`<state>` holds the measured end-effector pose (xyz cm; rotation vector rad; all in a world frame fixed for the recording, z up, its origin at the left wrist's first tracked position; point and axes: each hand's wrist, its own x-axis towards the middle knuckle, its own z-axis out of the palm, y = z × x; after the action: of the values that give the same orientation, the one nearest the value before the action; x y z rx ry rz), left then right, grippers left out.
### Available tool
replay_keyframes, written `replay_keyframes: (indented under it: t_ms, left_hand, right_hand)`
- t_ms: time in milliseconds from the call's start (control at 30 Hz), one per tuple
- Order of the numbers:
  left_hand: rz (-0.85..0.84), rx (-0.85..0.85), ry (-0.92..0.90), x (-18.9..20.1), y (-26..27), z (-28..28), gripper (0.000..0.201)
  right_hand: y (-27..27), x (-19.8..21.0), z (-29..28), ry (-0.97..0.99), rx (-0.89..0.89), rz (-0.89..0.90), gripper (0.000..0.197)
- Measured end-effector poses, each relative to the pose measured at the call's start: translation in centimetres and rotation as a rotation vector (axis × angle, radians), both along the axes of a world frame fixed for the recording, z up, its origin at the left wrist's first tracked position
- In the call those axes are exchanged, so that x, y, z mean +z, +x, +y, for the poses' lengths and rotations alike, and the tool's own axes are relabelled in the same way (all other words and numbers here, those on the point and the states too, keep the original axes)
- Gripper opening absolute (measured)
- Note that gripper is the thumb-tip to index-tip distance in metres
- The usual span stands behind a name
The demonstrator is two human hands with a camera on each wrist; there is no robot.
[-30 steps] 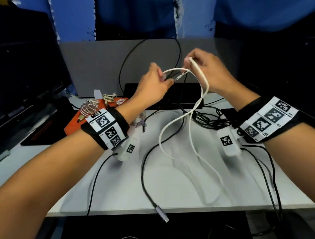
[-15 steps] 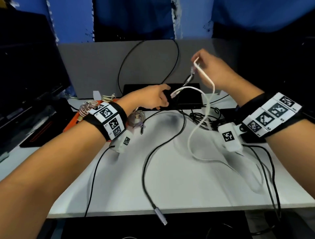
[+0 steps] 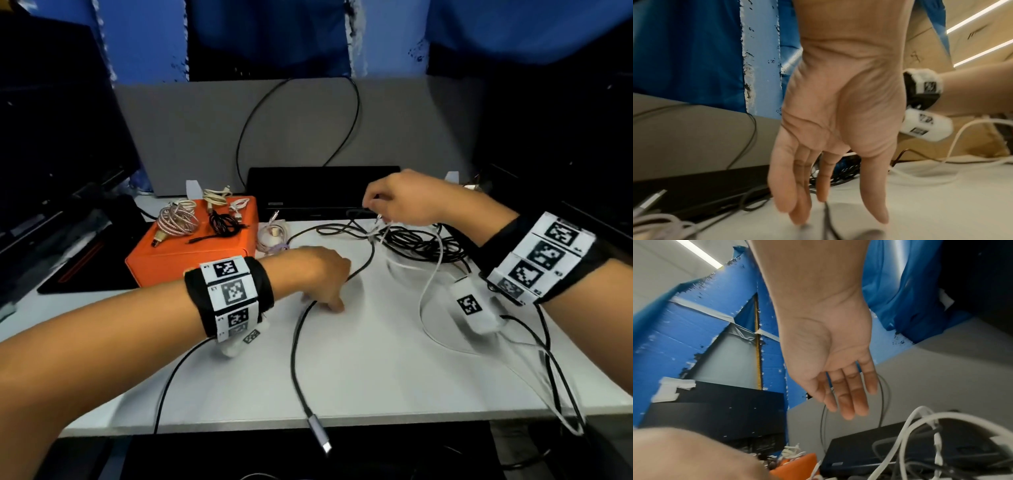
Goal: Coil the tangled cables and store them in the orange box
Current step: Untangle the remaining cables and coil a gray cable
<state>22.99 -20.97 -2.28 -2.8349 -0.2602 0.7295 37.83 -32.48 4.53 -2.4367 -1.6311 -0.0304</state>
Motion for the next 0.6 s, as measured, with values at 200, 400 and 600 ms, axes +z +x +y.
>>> replay_keyframes:
  t_ms: [200,400,600]
  left_hand:
    - [0.084,0.114,-0.251,0.3,0.1,1.8,0.022]
    - [-0.553,0.154,-0.706,6.5,-1.3,3.1,0.020]
    - [-1.272,0.302,-0.981,14.9,-4.9,8.0,0.027]
  right_hand:
    - [-2.9,-3.1,0.1,-0.275,0.170,0.043,0.033]
    - [-0.8,-5.5,1.0,-0.055,0.155,0.204,0.013]
    - [6.1,-5.8,0.2,0.065,-0.151,0.163,0.028]
